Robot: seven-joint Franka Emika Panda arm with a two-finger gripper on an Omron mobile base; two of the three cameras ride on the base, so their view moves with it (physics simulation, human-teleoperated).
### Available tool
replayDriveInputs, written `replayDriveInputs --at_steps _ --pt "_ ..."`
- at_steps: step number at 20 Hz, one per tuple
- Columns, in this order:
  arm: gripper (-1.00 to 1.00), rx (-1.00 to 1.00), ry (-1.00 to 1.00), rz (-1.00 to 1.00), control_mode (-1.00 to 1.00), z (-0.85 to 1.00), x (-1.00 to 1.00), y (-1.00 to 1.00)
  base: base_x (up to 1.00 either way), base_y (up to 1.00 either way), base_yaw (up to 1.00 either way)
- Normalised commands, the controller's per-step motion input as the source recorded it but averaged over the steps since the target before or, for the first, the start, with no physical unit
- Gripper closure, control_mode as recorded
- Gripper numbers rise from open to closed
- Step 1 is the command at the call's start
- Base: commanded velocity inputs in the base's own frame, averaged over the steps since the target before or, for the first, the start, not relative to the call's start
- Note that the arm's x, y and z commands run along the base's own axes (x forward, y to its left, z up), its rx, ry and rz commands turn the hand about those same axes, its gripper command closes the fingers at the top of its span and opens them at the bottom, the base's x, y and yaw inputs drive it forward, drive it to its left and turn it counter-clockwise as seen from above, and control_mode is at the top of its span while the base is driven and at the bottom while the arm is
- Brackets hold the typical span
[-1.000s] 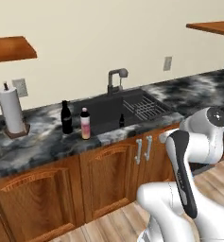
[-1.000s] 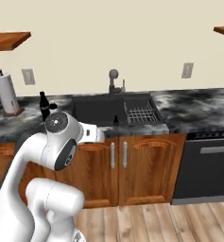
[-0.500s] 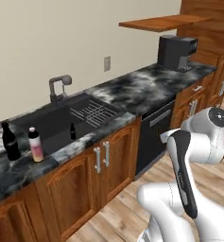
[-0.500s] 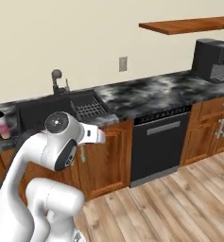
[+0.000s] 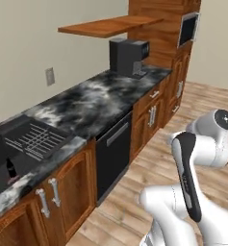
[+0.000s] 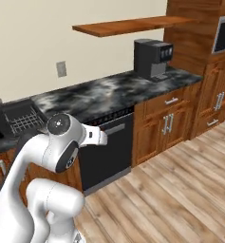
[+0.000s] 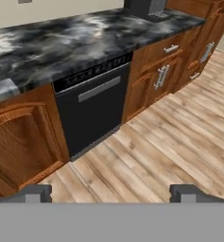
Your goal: Place the large bottle from the dining counter next to the other large bottle outside the sink, and place the small bottle from the dining counter next to the other small bottle inside the sink.
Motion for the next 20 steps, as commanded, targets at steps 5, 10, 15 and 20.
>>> replayDriveInputs --at_steps 5,10,15,20 --pt "-1.00 0.00 0.00 0.00 1.00 0.00 0.00 0.00 0.86 -0.62 -0.38" --pt "-1.00 0.00 0.00 0.00 1.00 0.00 0.00 0.00 0.96 -0.58 -0.41" --pt "-1.00 0.00 0.00 0.00 1.00 0.00 0.00 0.00 0.99 -0.47 -0.48" --pt "-1.00 0.00 0.00 0.00 1.00 0.00 0.00 0.00 0.95 -0.33 -0.50"
